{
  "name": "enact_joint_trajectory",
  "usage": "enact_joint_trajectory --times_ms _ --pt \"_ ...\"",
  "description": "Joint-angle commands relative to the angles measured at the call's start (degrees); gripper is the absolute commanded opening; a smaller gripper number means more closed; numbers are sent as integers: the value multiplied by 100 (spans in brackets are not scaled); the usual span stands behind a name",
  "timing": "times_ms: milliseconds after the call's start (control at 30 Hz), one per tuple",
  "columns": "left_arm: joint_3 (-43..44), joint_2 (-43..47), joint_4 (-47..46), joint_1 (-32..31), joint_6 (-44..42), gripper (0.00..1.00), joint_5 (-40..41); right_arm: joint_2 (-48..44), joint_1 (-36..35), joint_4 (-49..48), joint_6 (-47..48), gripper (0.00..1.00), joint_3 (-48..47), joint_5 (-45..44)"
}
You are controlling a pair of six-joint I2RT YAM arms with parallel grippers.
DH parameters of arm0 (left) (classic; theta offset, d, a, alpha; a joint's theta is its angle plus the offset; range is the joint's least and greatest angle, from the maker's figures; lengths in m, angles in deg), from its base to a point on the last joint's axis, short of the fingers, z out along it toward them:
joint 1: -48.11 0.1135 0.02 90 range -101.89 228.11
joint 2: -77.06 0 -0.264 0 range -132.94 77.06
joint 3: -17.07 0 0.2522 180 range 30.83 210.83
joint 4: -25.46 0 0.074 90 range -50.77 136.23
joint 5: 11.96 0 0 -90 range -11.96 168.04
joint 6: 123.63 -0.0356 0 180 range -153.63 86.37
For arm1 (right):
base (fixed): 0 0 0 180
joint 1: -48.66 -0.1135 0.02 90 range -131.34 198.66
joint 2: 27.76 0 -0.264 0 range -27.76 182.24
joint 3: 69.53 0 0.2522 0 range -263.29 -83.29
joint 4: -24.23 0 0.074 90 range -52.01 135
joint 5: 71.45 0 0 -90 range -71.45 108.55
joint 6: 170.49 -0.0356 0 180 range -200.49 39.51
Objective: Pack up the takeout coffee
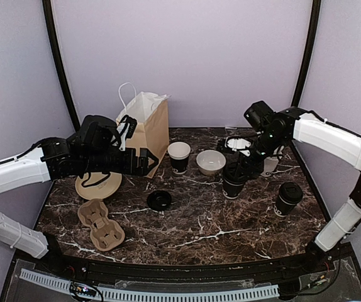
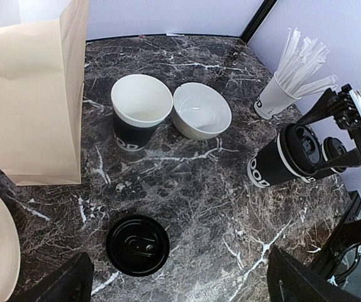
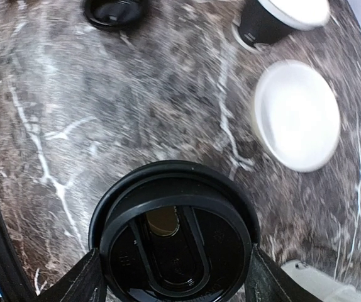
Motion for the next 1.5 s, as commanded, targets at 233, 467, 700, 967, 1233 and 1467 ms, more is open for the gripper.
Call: enact_joint_trajectory --times_ms 233,467,700,967,1233,1467 --pt "211 81 181 37 -131 98 24 549 938 -425 -335 68 -251 -394" --pt "243 85 186 43 -174 98 39 885 1210 -706 -690 70 -520 -369" --pt "1231 -124 977 58 -669 96 750 1152 1307 -641 -821 78 -731 -229" --pt "3214 -787 2236 565 -1380 94 1707 1084 1314 -354 -917 98 -998 85" --pt "4292 -1617 2611 2160 -1396 91 519 454 1280 -277 -1088 97 -1148 960" --pt "4893 -2678 2673 2627 -1321 89 -377 -254 1129 -312 -1225 96 -1013 1193"
